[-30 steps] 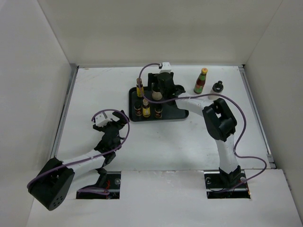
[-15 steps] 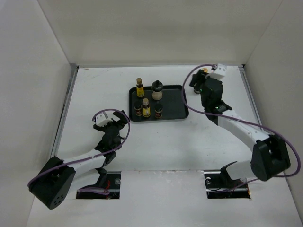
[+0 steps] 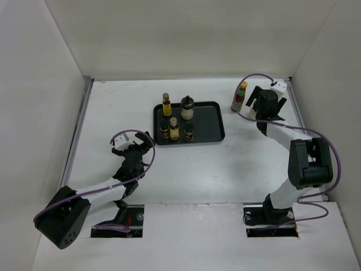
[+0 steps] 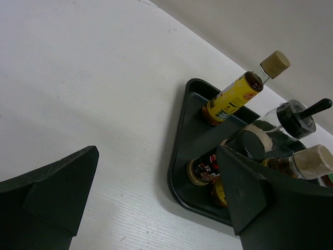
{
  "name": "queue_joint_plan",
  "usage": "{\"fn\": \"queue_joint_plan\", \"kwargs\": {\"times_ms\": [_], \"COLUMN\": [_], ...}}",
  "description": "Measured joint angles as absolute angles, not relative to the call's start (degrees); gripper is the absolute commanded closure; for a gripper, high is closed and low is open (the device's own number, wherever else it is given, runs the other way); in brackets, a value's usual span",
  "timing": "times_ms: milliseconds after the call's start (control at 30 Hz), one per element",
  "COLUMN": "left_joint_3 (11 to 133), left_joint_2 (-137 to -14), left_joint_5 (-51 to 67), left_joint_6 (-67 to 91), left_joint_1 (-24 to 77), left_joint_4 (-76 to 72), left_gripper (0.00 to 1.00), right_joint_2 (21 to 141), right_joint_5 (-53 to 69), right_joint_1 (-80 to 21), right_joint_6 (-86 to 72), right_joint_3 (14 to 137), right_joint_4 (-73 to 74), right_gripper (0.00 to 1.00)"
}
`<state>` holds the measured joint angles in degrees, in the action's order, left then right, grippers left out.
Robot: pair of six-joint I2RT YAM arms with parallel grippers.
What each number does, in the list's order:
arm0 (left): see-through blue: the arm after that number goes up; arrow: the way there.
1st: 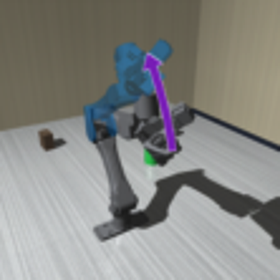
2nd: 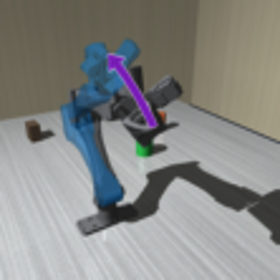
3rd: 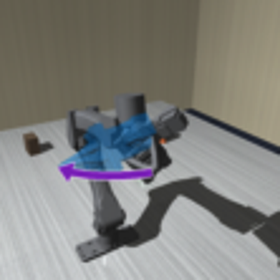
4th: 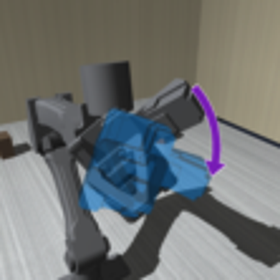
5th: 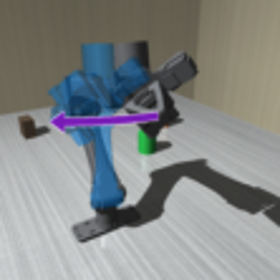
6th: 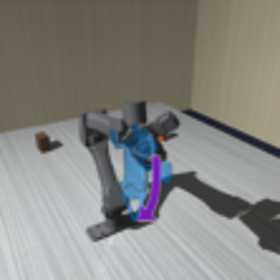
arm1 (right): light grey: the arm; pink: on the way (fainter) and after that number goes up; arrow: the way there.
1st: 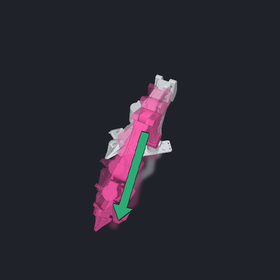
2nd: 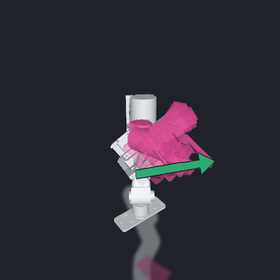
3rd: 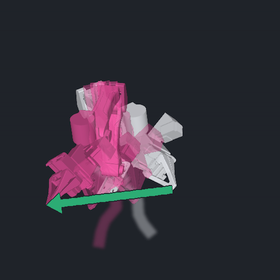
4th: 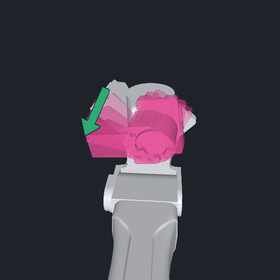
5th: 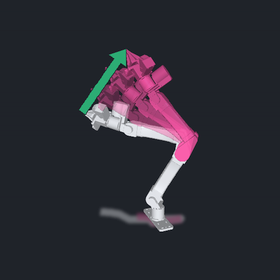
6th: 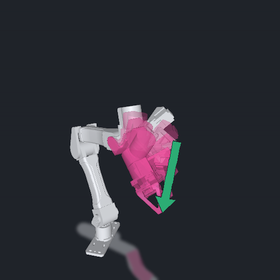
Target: Organize the condiment bottles
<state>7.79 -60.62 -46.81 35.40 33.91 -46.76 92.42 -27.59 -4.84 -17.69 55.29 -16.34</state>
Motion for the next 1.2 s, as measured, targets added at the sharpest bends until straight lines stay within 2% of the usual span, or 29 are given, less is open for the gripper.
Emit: {"fn": "queue_joint_plan", "kwargs": {"times_ms": [300, 400, 533, 633, 833, 1000, 1200], "left_joint_3": [7.90, 7.90, 7.92, 7.92, 7.92, 7.92, 7.92], "left_joint_2": [-61.08, -61.10, -61.63, -61.56, -61.60, -61.60, -61.49], "left_joint_5": [-45.78, -45.76, -45.60, -45.58, -45.56, -45.52, -45.47], "left_joint_6": [35.38, 35.38, 35.38, 35.38, 35.40, 35.40, 35.40], "left_joint_1": [33.78, 33.78, 33.78, 33.78, 33.78, 33.78, 33.78], "left_joint_4": [-46.94, -46.96, -46.89, -47.05, -47.03, -47.03, -47.03], "left_gripper": [0.00, 0.00, 0.00, 0.00, 0.00, 0.00, 0.00], "right_joint_2": [99.09, 100.82, 102.80, 103.04, 99.53, 92.09, 85.84], "right_joint_5": [-22.87, -22.70, -22.44, -22.52, -25.15, -27.64, -28.03], "right_joint_1": [-2.20, -1.96, -1.96, -1.96, -3.57, -8.95, -16.43], "right_joint_6": [-16.64, -16.34, -15.59, -15.57, -16.53, -17.06, -17.80], "right_joint_3": [60.77, 61.76, 63.09, 63.22, 59.27, 53.43, 52.71], "right_joint_4": [-16.67, -16.49, -15.75, -15.42, -15.20, -12.21, -10.52], "right_gripper": [0.05, 0.12, 0.33, 0.40, 0.42, 0.41, 0.41]}}
